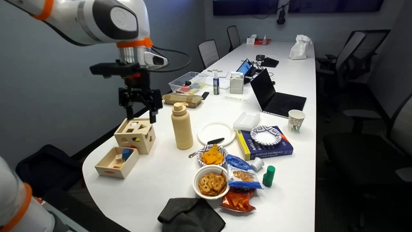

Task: Wipe the table using the black towel

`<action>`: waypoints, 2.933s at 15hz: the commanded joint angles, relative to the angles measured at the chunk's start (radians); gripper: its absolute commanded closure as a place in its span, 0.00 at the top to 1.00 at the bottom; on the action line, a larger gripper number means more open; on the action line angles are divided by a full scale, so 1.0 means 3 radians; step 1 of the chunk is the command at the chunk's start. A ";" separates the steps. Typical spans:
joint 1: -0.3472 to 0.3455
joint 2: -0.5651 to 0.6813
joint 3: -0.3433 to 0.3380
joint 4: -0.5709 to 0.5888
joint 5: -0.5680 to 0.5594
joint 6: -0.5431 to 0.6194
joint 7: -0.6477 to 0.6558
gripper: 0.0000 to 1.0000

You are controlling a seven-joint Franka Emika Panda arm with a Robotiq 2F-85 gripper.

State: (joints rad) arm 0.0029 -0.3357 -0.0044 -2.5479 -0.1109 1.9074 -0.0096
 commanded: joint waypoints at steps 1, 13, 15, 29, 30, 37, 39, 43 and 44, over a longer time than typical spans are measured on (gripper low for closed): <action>-0.0129 0.0604 -0.0147 0.0049 0.0072 0.0249 -0.0007 1.00; -0.0720 0.1969 -0.0563 -0.0136 0.0734 0.1723 -0.0405 1.00; -0.0842 0.2122 -0.0570 -0.0117 0.0858 0.1864 -0.0520 1.00; -0.1203 0.3062 -0.0513 0.0237 0.1141 0.2127 -0.0362 0.73; -0.1199 0.3089 -0.0514 0.0255 0.1129 0.2114 -0.0346 0.71; -0.1194 0.3240 -0.0485 0.0374 0.1111 0.2072 -0.0303 0.23; -0.1210 0.3209 -0.0444 0.0370 0.1121 0.2068 -0.0348 0.09; -0.1172 0.3027 -0.0254 0.0276 0.1082 0.2058 -0.0575 0.00; -0.1157 0.2978 -0.0179 0.0248 0.1078 0.2043 -0.0648 0.02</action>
State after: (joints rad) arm -0.3467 0.6053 -0.1102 -2.4551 0.2149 2.5410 -0.1494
